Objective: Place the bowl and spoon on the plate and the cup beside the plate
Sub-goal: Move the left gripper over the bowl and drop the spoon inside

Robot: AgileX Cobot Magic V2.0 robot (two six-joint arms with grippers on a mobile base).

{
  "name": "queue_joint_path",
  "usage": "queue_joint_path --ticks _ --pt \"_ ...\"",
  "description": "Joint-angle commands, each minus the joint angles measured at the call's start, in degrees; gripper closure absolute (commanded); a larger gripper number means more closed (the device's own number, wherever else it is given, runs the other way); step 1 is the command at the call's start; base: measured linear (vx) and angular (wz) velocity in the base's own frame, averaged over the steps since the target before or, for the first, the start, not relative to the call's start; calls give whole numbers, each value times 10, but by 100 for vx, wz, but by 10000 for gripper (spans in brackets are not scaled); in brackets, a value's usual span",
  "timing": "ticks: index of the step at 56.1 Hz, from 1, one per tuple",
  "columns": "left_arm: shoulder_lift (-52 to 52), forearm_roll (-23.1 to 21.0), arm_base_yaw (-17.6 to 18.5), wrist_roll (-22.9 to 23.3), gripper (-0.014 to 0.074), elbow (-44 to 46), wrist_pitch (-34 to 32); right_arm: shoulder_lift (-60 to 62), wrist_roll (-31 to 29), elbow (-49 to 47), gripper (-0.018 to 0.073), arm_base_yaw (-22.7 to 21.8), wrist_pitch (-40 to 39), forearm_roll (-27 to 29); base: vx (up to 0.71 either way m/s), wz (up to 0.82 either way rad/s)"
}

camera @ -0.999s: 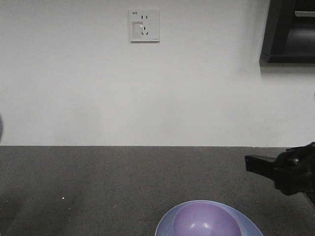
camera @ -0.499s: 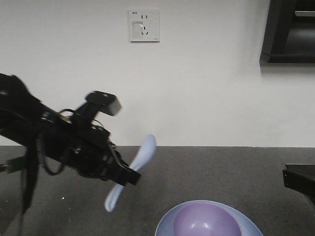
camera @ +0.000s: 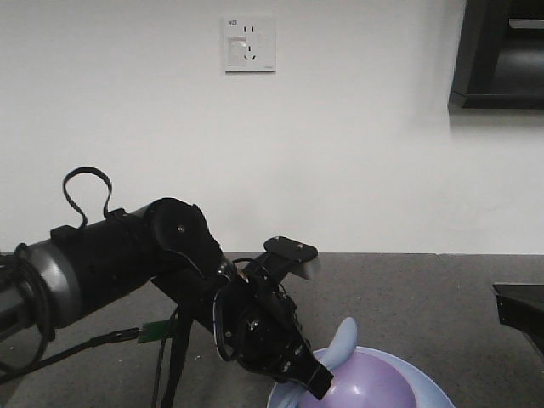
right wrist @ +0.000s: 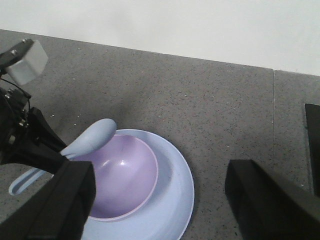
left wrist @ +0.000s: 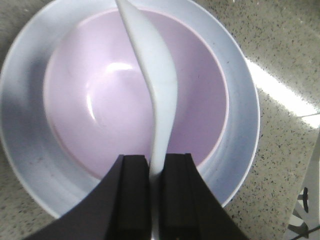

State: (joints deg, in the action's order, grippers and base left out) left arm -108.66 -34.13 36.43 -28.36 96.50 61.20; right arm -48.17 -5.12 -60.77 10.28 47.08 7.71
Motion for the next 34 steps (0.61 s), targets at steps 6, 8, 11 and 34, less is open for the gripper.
queue_joint_path --ticks 6,8,11,34 --pt "17 -28 16 6 582 21 -32 2 -2 -19 -22 1 -42 -2 0 0" --pt "15 -29 17 5 569 21 -34 2 -2 -19 -22 1 -42 -2 0 0" --pt "13 -29 17 5 540 21 -37 2 -1 -19 -22 1 -43 -1 0 0" --pt "12 -29 17 4 132 21 -67 2 -2 -19 -22 1 -42 1 0 0"
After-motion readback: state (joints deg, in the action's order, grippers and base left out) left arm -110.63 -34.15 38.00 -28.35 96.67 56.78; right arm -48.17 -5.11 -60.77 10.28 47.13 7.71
